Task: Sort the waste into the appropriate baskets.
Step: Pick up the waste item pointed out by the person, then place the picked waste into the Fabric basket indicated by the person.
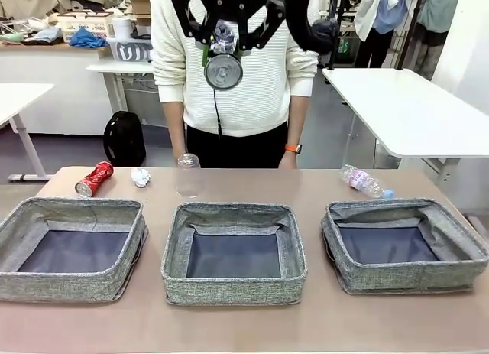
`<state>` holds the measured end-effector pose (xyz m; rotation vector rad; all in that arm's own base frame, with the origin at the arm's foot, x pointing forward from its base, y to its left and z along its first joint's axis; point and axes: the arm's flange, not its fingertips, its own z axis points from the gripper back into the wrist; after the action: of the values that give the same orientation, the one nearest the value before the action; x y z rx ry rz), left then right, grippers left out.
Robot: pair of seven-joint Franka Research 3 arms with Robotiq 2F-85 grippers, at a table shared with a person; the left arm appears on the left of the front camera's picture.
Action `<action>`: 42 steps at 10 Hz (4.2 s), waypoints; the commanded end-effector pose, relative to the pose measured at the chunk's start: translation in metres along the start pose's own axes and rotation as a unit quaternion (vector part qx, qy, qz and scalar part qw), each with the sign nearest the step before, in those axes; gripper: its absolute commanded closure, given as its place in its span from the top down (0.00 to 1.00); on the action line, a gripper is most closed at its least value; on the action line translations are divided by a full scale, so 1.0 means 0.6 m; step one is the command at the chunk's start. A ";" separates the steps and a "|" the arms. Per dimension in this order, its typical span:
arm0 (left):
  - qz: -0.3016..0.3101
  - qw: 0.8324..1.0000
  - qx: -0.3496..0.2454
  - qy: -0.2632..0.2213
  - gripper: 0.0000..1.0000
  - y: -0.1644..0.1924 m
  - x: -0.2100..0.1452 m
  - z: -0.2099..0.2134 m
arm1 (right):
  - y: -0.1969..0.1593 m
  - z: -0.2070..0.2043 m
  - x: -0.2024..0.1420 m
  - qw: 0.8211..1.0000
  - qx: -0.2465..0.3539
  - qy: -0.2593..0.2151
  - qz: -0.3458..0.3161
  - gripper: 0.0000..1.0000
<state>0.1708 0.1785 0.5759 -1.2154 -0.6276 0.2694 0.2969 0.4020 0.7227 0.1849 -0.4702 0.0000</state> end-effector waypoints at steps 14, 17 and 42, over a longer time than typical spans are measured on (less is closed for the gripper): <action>-0.010 1.000 -0.008 -0.002 1.00 -0.003 0.002 -0.002 | -0.001 0.006 0.007 1.000 0.001 -0.005 -0.007 0.42; -0.010 1.000 -0.008 -0.002 1.00 -0.003 0.002 -0.002 | -0.001 0.006 0.007 1.000 0.001 -0.005 -0.007 0.42; -0.010 1.000 -0.008 -0.002 1.00 -0.003 0.002 -0.002 | -0.604 -0.294 -0.153 0.983 -0.115 0.045 -0.138 0.42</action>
<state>0.1713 0.1786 0.5758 -1.2147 -0.6269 0.2695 0.3296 0.0930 0.5018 -0.0028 -0.3391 -0.2799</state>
